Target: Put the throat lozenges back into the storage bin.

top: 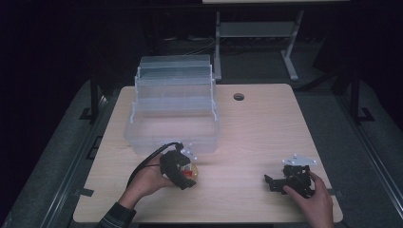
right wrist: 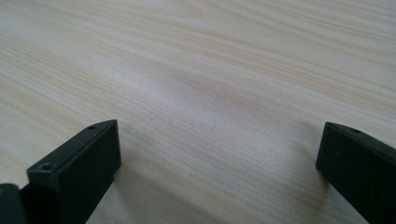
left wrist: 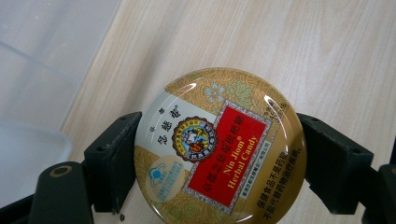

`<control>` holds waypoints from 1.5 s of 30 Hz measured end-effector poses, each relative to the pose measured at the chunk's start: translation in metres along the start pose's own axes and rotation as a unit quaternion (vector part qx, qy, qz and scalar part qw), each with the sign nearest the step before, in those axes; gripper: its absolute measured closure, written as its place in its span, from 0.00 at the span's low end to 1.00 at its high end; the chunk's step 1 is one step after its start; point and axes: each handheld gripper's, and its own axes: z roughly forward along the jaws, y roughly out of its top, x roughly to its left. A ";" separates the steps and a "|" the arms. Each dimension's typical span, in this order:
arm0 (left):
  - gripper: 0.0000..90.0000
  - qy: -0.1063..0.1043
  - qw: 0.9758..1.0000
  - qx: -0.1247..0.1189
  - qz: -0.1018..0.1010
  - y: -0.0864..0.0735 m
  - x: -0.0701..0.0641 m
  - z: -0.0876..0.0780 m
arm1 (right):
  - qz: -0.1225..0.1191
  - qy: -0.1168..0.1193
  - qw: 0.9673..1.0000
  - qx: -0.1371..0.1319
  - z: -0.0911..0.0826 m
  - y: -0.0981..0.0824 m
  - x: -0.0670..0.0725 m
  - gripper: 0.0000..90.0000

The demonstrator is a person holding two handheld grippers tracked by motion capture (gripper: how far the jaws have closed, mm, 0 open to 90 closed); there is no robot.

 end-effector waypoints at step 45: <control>0.22 0.015 1.000 -0.014 0.009 0.022 0.012 -0.042 | 0.000 0.001 1.000 0.000 0.000 0.000 0.000 0.00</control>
